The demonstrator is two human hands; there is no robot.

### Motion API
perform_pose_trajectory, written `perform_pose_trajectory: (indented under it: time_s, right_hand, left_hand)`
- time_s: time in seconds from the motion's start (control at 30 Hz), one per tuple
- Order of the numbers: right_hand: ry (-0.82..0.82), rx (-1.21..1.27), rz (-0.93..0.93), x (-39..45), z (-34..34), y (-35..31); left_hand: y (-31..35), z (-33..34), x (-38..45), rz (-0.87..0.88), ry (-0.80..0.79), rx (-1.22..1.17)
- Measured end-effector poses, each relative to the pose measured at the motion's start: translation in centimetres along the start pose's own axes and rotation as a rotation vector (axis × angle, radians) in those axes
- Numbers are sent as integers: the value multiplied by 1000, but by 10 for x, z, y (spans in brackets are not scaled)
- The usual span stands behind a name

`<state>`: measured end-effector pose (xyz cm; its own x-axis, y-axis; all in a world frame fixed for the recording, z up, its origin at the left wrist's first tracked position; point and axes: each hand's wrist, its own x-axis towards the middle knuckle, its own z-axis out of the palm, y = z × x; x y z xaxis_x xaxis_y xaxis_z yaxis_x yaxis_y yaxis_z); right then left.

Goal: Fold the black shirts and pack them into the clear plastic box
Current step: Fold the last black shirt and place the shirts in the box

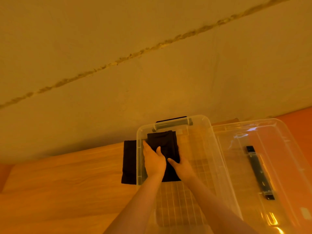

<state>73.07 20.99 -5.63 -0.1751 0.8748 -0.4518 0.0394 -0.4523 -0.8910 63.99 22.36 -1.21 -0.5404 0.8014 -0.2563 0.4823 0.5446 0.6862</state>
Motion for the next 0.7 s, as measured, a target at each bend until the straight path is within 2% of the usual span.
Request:
perform_pose_trajectory:
  time_s: [0.1, 0.23, 0.37, 0.47, 0.57, 0.7]
  right_hand:
    - [7, -169, -14, 2, 3, 6]
    - [59, -231, -44, 2, 11, 9]
    - [96, -316, -95, 0, 11, 10]
    - [210, -479, -126, 0, 3, 8]
    - [274, -639, -244, -1, -3, 1]
    - [136, -770, -323, -7, 0, 8]
  left_hand:
    - [1, -2, -12, 186, 35, 196]
    - [-8, -14, -17, 483, -126, 562]
    - [-16, -17, -3, 541, -307, 807]
    - [-18, -13, 8, 603, -331, 904]
    - [-18, -7, 16, 649, -328, 965]
    - [-27, 0, 17, 694, -360, 1041]
